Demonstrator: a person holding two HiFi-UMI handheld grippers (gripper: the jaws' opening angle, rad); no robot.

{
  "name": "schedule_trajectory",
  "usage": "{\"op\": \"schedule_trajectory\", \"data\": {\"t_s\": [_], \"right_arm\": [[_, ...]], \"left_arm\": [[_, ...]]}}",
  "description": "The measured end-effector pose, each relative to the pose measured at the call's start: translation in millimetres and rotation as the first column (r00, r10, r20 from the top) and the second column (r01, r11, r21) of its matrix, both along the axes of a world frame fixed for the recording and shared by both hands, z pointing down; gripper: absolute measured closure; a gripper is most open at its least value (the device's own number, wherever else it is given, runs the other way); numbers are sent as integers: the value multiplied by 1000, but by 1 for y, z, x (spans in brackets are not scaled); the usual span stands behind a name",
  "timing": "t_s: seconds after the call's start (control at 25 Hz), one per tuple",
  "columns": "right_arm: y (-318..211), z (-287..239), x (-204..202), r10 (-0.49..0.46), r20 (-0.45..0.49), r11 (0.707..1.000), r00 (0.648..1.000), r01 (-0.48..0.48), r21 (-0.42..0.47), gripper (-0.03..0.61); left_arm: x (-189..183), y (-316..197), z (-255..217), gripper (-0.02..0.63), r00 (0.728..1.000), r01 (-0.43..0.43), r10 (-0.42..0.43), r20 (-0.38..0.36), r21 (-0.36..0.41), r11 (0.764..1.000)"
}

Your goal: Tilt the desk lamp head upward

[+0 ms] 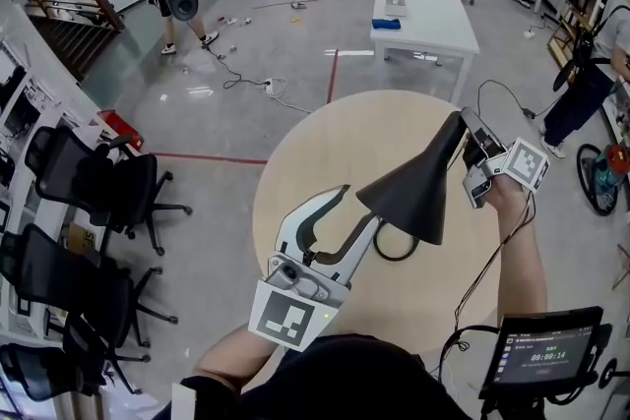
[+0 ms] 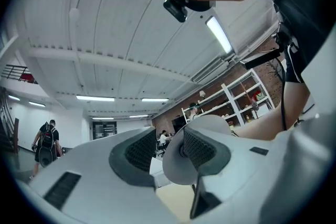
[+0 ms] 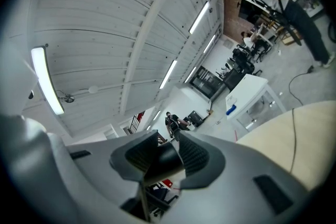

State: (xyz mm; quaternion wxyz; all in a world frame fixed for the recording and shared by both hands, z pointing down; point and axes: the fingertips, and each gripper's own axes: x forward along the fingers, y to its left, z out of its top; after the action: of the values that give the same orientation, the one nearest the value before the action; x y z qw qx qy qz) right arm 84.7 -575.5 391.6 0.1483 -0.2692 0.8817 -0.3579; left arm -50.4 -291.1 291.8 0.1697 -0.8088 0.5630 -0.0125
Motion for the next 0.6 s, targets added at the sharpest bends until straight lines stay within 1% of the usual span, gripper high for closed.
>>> {"op": "schedule_trajectory", "data": {"t_s": [0.2,0.4,0.6], "right_arm": [[0,1,-4,-19,27,1000,999,19,4,456],[2,11,-3,-9,43,1000,999,10,-25,456],[5,17,-6,-4,70,999,998,8,-54,456]], "left_arm": [[-1,-6,-11,443,1000,-5,5,-12,15,1000],[0,-11,-21,443,1000,-5,5,0,39,999],[-1,-17,-32,443,1000,-10,10,-4,57,998]]}}
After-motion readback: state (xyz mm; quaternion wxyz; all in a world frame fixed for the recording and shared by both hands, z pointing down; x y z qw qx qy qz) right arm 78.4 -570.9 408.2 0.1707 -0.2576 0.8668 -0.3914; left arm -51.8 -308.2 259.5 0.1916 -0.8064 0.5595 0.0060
